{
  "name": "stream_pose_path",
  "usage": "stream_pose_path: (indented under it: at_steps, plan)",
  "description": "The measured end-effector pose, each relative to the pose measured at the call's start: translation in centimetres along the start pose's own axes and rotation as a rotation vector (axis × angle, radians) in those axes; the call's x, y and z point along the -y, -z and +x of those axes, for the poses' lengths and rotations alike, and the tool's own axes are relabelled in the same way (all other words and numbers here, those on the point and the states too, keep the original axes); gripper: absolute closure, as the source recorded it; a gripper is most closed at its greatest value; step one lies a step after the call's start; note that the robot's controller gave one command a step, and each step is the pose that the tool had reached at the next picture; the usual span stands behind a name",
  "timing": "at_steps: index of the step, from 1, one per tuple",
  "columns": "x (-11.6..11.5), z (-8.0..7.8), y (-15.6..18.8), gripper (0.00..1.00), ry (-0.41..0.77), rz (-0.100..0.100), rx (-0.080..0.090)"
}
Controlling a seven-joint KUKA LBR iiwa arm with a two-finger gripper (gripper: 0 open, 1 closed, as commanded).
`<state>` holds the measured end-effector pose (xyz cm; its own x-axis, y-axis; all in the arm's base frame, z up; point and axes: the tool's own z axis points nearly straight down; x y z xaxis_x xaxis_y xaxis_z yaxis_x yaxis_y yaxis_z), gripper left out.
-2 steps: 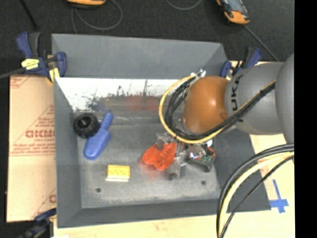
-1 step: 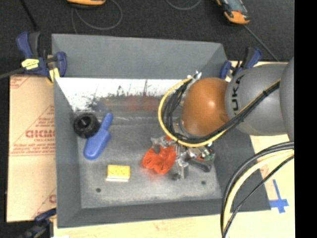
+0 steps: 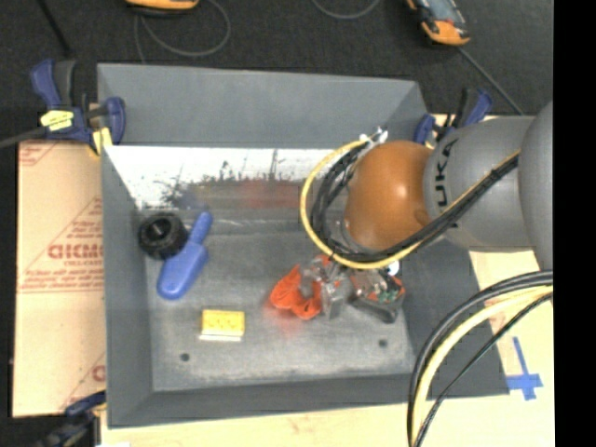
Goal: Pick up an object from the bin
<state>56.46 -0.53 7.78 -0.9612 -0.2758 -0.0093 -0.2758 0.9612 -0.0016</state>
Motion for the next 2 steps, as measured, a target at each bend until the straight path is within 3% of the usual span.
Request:
stream_pose_path:
  at_steps: [2]
  plan:
    - [-0.04, 0.1, 0.39, 1.0, 0.0, -0.001, -0.003]
